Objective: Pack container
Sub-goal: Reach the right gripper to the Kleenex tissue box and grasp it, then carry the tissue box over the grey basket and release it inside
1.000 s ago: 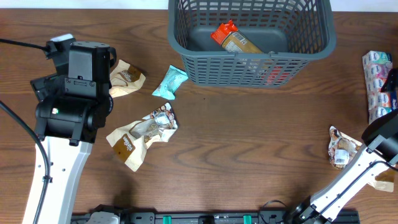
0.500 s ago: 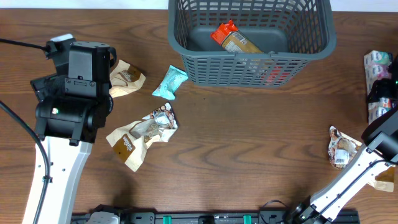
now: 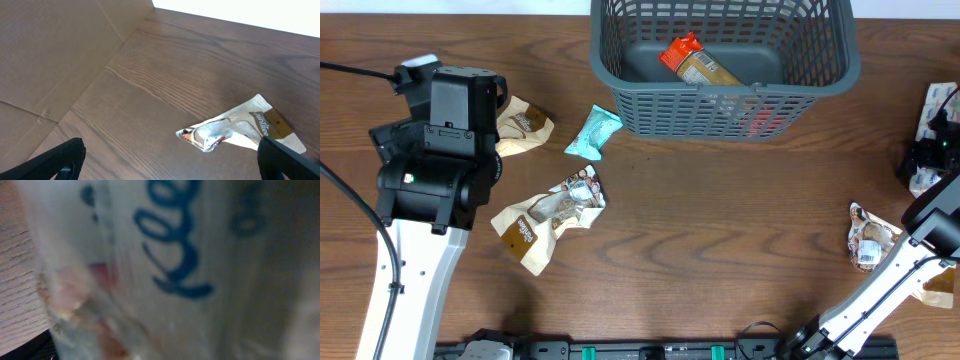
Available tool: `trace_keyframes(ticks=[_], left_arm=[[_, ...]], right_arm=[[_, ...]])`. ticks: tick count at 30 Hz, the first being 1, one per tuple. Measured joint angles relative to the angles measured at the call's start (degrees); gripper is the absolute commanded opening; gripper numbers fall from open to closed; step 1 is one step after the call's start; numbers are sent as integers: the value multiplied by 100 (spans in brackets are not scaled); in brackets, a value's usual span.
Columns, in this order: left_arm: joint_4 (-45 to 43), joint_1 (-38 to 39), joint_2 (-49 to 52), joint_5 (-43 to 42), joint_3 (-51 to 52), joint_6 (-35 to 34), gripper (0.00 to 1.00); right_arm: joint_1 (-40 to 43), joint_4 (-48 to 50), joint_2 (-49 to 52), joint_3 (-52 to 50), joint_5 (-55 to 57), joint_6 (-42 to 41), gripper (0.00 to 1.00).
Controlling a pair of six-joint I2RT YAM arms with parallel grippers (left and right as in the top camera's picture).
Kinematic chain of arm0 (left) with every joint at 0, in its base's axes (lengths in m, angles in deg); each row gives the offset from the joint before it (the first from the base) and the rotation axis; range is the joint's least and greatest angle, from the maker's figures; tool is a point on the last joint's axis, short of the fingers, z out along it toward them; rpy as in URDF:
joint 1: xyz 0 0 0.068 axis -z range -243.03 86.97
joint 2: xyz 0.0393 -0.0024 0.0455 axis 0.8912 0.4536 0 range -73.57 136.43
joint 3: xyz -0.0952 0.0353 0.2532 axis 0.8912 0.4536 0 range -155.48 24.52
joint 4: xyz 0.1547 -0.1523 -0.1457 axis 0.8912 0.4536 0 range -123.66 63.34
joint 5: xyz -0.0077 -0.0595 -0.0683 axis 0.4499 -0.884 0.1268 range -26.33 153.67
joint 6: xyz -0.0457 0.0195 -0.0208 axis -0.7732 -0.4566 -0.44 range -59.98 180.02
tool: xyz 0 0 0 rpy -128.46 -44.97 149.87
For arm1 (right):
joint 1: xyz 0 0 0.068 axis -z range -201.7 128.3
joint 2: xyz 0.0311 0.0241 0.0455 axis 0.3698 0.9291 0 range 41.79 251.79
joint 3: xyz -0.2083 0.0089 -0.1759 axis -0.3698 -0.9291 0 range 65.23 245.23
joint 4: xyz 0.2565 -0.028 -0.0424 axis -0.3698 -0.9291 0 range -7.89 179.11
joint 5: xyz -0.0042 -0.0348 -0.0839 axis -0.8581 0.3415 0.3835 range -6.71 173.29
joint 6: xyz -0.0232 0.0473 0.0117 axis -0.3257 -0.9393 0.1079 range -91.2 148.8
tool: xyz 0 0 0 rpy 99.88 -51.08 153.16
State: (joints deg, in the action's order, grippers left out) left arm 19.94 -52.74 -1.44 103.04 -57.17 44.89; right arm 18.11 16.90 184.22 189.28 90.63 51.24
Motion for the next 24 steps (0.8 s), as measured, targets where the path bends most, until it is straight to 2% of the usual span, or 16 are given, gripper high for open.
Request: trace_keyframes(ticks=[2,5,6,7,17,24], left_arm=[[0,0,0,0,0,0,99],[0,0,0,-2,0,0,99],[0,0,0,-2,0,0,99],[0,0,0,0,0,0,100],[0,0,0,-2,0,2,99],[2,0,0,0,0,2,99]], right_arm=[[0,7,0,-2,-4,26,48],[-2,7,-9,-2,-44,4,15],[-2,9,-24,-2,-48,-11,5],[-9,15,-44,0,-48,-26,1],[-26,-24,-72,9,-61,-280,2],[-173,-568,-72,518,-439,-546,2]])
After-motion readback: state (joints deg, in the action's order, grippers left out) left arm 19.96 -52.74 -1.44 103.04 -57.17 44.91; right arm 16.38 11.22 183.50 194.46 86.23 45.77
